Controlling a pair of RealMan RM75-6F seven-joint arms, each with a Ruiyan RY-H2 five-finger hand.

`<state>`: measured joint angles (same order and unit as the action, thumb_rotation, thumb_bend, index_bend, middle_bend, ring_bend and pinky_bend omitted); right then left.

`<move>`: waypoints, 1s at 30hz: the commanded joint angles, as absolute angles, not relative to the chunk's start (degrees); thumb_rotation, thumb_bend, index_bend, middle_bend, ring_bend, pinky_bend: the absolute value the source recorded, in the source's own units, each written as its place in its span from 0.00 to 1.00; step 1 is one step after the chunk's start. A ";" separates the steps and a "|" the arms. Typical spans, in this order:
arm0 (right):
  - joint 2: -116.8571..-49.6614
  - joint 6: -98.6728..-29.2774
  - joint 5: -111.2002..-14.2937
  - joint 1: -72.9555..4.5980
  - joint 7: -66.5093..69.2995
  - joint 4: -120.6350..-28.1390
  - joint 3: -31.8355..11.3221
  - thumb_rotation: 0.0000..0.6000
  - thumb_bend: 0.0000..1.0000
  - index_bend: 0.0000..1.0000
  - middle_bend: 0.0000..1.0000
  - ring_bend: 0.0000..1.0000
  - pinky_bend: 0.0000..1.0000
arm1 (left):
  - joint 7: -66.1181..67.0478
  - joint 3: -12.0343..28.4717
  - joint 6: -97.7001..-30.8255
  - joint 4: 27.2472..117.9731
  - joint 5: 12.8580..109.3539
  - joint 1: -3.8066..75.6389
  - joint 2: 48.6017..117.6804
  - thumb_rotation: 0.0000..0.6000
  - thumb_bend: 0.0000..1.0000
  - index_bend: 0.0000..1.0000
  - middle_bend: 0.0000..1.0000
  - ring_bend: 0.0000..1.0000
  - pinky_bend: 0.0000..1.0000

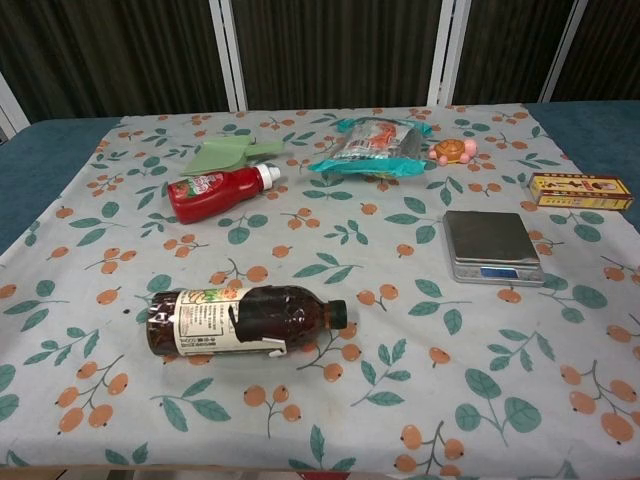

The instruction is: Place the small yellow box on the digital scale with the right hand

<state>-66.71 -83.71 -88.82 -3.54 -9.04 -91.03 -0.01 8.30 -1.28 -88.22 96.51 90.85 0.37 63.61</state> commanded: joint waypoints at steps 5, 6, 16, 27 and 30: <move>-66.90 -83.68 -88.09 -3.71 -9.04 -90.94 -0.71 1.00 0.31 0.00 0.00 0.00 0.13 | 8.05 -1.87 -89.06 96.17 91.88 -0.16 63.62 1.00 0.43 0.24 0.19 0.16 0.37; -67.08 -83.60 -87.55 -3.92 -8.92 -90.81 -1.26 1.00 0.31 0.00 0.00 0.00 0.13 | 7.90 -1.79 -88.79 96.24 91.77 0.00 63.58 1.00 0.43 0.24 0.19 0.16 0.37; -72.78 -74.72 -73.66 -11.48 -4.43 -82.36 -12.26 1.00 0.31 0.05 0.04 0.02 0.23 | 7.22 -1.70 -89.35 96.39 92.00 -0.14 63.34 1.00 0.43 0.24 0.19 0.16 0.37; -80.14 -59.94 -64.72 -24.25 -7.07 -65.49 -18.49 1.00 0.31 0.14 0.12 0.08 0.23 | 6.60 -1.99 -90.01 96.36 92.85 -0.36 63.17 1.00 0.43 0.24 0.19 0.16 0.37; -82.62 -57.54 -63.79 -27.02 -6.86 -60.64 -19.17 1.00 0.31 0.16 0.14 0.10 0.23 | 6.26 -2.27 -90.56 96.27 93.22 -0.75 63.14 1.00 0.43 0.24 0.19 0.16 0.37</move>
<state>-79.34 -61.28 -66.08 -23.07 -6.34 -65.66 -17.37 6.29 -2.24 -90.54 96.29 93.19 -0.73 63.16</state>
